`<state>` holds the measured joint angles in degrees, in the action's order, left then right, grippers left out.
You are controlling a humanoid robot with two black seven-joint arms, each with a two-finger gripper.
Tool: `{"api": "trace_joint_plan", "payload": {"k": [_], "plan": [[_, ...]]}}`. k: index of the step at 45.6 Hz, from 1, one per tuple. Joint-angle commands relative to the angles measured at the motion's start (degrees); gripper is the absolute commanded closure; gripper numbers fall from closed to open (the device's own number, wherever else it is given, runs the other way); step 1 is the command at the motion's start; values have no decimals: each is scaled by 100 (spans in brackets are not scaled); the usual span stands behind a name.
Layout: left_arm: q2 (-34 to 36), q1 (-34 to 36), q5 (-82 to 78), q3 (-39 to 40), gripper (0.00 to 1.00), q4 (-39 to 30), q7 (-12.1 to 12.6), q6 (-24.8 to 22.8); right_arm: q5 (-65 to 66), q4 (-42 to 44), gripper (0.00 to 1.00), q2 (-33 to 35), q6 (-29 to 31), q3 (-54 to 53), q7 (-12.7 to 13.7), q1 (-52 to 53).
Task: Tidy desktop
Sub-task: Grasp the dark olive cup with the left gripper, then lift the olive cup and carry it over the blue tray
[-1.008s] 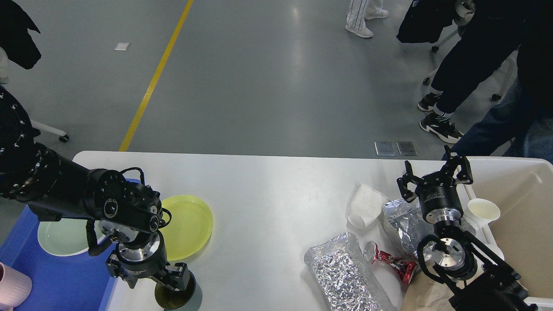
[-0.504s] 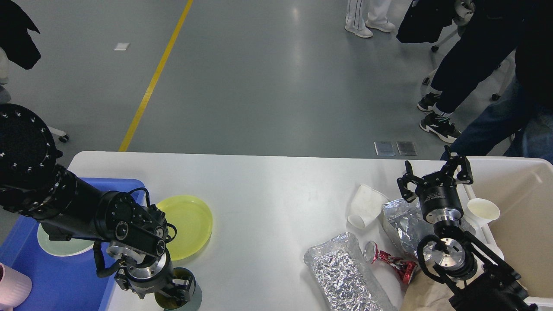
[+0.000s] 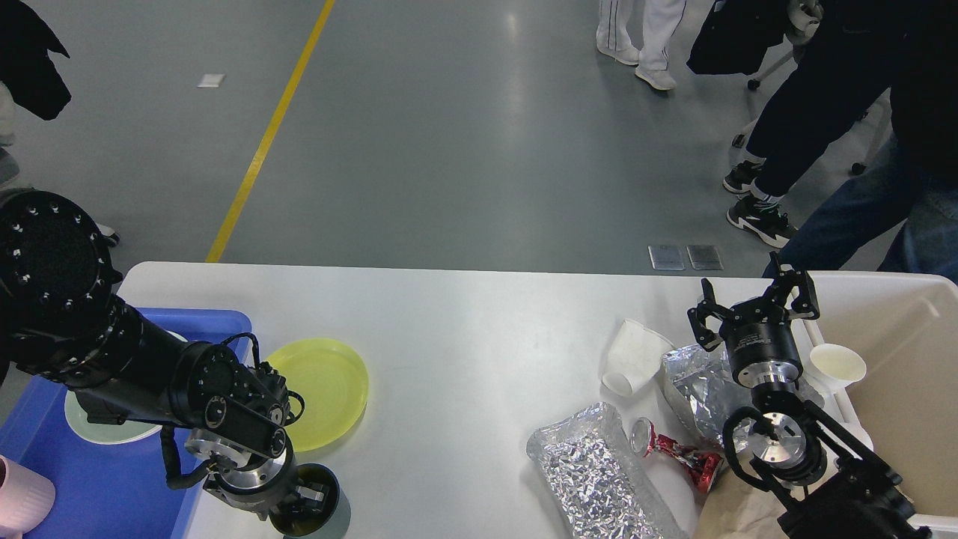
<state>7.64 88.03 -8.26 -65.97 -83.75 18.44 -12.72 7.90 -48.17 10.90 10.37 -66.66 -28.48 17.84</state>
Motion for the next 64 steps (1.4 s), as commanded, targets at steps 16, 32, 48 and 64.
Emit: {"api": "trace_joint_plan", "payload": {"k": [16,32,48,64], "plan": [[-8,4,0,-82,100,-1,10,103,1,0,0,0,0,-5,9,0],[71,197,-9,-73,100,-36,28,218,1,0,0,0,0,4,0,0],[1002,2542,-27,-12,100,-1003,36,-993,1,0,0,9,0,4,0,-8],[1680,4749,61,6,100,-1029,-43,-3886,1,0,0,18,0,-5,9,-8]]}}
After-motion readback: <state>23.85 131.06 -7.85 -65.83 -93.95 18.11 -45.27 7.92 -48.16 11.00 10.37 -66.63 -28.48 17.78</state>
